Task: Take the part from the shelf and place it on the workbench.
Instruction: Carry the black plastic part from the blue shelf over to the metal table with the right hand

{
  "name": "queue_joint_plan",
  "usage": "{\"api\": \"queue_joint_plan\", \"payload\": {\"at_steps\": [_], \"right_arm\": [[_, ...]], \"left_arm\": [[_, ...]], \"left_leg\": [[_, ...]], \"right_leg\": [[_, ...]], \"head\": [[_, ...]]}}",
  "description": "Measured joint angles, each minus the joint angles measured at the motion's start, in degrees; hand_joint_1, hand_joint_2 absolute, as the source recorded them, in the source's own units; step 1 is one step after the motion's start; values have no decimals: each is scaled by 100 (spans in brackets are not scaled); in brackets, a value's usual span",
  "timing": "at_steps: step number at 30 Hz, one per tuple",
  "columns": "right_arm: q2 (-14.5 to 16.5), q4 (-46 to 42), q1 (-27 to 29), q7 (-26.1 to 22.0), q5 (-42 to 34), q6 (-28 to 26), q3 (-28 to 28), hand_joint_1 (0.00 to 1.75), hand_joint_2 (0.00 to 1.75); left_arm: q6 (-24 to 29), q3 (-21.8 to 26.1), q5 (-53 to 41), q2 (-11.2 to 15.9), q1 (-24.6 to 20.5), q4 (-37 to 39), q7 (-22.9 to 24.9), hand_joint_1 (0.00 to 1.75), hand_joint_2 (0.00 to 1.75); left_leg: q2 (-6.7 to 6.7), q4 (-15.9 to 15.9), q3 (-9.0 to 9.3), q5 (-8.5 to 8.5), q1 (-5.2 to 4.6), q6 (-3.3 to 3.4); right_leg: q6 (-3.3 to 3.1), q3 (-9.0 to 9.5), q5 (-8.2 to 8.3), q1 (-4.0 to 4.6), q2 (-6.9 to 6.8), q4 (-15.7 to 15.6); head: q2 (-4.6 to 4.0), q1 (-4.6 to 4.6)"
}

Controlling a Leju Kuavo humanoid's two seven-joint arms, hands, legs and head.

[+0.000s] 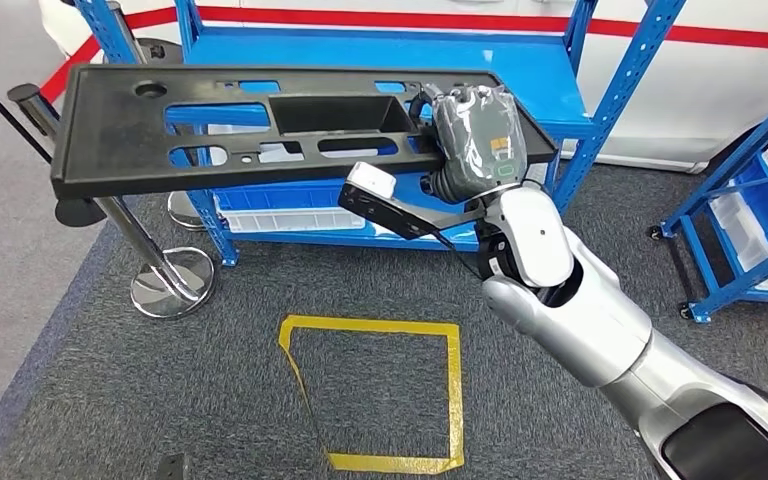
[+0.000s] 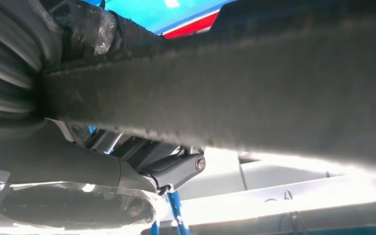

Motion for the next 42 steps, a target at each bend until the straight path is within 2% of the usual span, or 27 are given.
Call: {"api": "queue_joint_plan", "payload": {"at_steps": [1,3,4,5,7,8,9,11,12,14,15,17,19,20,21,22,24,26,29,31,34,35,36,37,39,40,42], "right_arm": [[-11,-1,-7,1,-13,14,0,175,175],[-40,-2,-22,7,-34,60,1,175,175],[-54,-3,-23,13,-43,81,1,175,175],[-67,-3,-21,21,-47,100,2,175,175],[-81,-4,-21,41,-56,131,2,175,175],[-88,-5,-25,51,-60,146,2,175,175],[-97,-10,-33,58,-65,159,2,175,175],[-121,-36,-52,68,-79,182,1,175,175],[-133,-47,-59,73,-96,197,0,175,175],[-152,-54,-62,84,-156,248,1,175,175],[-158,-54,-64,91,-198,277,1,175,175],[-162,-54,-66,98,-287,332,4,175,175],[-162,-54,-65,97,-372,372,14,175,175],[-162,-53,-63,94,-402,385,20,175,175],[-162,-52,-60,92,-417,392,24,175,175],[-162,-52,-59,92,-425,394,26,175,175],[-162,-53,-65,91,-425,396,26,175,175],[-163,-52,-80,90,-427,397,27,175,175],[-164,-51,-90,90,-431,404,29,175,175],[-167,-51,-100,89,-433,416,30,175,175],[-173,-49,-102,87,-437,431,48,175,175],[-175,-47,-91,87,-438,435,61,175,175],[-180,-45,-81,87,-438,438,74,175,175],[-187,-46,-75,87,-437,440,83,175,175],[-208,-56,-77,88,-433,441,87,175,175],[-218,-66,-84,89,-431,441,87,175,175],[-234,-100,-95,90,-428,442,88,175,175]], "left_arm": [[-3,0,5,0,1,0,2,0,175],[-8,1,10,1,-1,0,5,0,175],[-10,1,10,2,-2,0,6,0,175],[-9,2,9,2,-3,0,6,0,175],[13,2,0,3,0,0,-23,0,175],[34,2,-10,2,3,0,-58,0,175],[55,2,-26,2,5,0,-100,0,175],[91,2,-54,2,5,0,-163,0,175],[104,2,-62,5,4,0,-172,0,175],[134,2,-57,16,8,1,-160,0,175],[144,2,-53,22,16,1,-149,0,175],[154,2,-49,30,24,2,-129,0,175],[154,2,-39,33,28,2,-119,0,175],[155,2,-33,35,29,2,-114,0,175],[155,2,-25,37,31,2,-111,0,175],[155,2,-20,39,32,2,-108,0,175],[155,2,-14,43,29,2,-104,0,175],[158,2,-14,55,21,4,-101,0,175],[162,4,-13,64,11,7,-90,0,175],[163,4,-10,63,10,7,-80,0,175],[163,4,-7,63,9,7,-80,0,175],[163,4,-3,64,9,7,-80,0,175],[160,4,-1,64,10,7,-80,0,175],[156,4,1,64,11,7,-81,0,175],[147,4,-3,62,12,7,-81,0,175],[145,4,-7,61,7,7,-78,0,175],[144,4,-14,60,0,7,-69,0,175]], "left_leg": [[17,-39,-47,80,14,55],[35,-61,-186,218,23,118],[37,-55,-269,279,22,128],[38,-48,-353,331,23,122],[38,-22,-524,431,33,93],[37,-3,-604,474,41,68],[35,21,-675,516,42,37],[33,49,-762,601,38,-35],[32,36,-781,652,33,-73],[29,-1,-806,728,39,-144],[28,42,-842,676,44,-174],[25,458,-1009,321,58,-220],[26,1187,-1241,-88,59,-257],[26,1449,-1303,-169,60,-266],[26,1526,-1278,-144,59,-265],[26,1392,-1150,-28,59,-253],[26,724,-707,240,42,-194],[27,222,-428,329,-6,-123],[13,34,-388,338,-30,-47],[-13,-101,-331,364,4,11],[-87,-151,-321,389,18,59],[-124,-142,-326,390,20,61],[-168,-129,-331,389,25,60],[-218,-108,-336,385,34,54],[-323,-40,-364,365,61,21],[-376,14,-404,354,64,-11],[-472,67,-505,375,74,-94]], "right_leg": [[23,-57,-195,1,11,152],[56,-210,-766,-17,21,751],[70,-266,-965,-30,22,1095],[86,-273,-1015,-44,22,1344],[109,-81,-729,-73,21,1382],[113,133,-552,-85,21,1154],[109,393,-497,-87,21,807],[74,819,-643,-61,26,122],[49,906,-727,-39,28,-68],[-18,890,-677,-41,22,-163],[-62,866,-630,-54,18,-181],[-144,815,-549,-74,2,-204],[-184,754,-505,-58,-4,-192],[-187,727,-493,-49,-5,-180],[-188,705,-486,-42,-5,-164],[-186,691,-484,-37,-5,-148],[-172,675,-493,-23,-6,-127],[-130,646,-487,-10,-16,-118],[-43,619,-463,-19,-46,-140],[1,529,-609,-21,-38,38],[55,69,-1040,-41,3,991],[75,-59,-1079,-57,7,1242],[96,-109,-1021,-76,9,1319],[114,-60,-864,-97,17,1184],[135,223,-497,-145,134,553],[136,353,-403,-160,240,253],[113,437,-406,-157,379,29]], "head": [[0,11],[0,30],[0,32],[0,32],[0,31],[0,33],[0,34],[0,28],[0,28],[0,35],[0,33],[0,18],[0,8],[0,9],[0,7],[0,7],[0,8],[0,11],[0,13],[0,23],[0,49],[0,52],[0,52],[0,52],[0,53],[0,52],[0,47]]}}
